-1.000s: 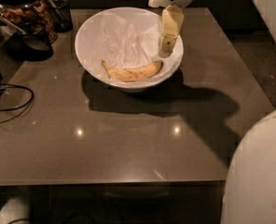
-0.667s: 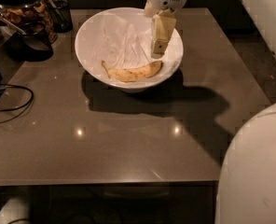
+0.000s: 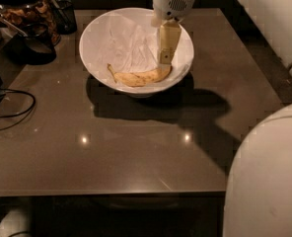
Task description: Pick banana from white bowl
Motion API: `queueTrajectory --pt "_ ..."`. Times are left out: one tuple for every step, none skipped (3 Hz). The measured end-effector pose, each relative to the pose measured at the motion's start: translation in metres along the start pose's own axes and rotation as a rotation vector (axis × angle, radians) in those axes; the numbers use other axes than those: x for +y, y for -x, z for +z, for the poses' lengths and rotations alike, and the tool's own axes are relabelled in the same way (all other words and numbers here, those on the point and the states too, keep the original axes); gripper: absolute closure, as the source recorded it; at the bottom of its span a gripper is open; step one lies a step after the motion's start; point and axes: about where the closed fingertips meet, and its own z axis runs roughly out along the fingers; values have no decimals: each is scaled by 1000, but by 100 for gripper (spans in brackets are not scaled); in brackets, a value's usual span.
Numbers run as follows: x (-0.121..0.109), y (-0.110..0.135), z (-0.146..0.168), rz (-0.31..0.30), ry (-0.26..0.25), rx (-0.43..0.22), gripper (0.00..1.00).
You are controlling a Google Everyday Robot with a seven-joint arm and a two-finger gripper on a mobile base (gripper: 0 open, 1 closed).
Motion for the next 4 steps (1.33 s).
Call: queueTrajectory --pt "0 1 15 -17 21 17 18" --pt "1 2 26 -31 37 26 18" --pt "2 3 37 -46 51 38 21" --pt "4 5 50 -63 67 45 24"
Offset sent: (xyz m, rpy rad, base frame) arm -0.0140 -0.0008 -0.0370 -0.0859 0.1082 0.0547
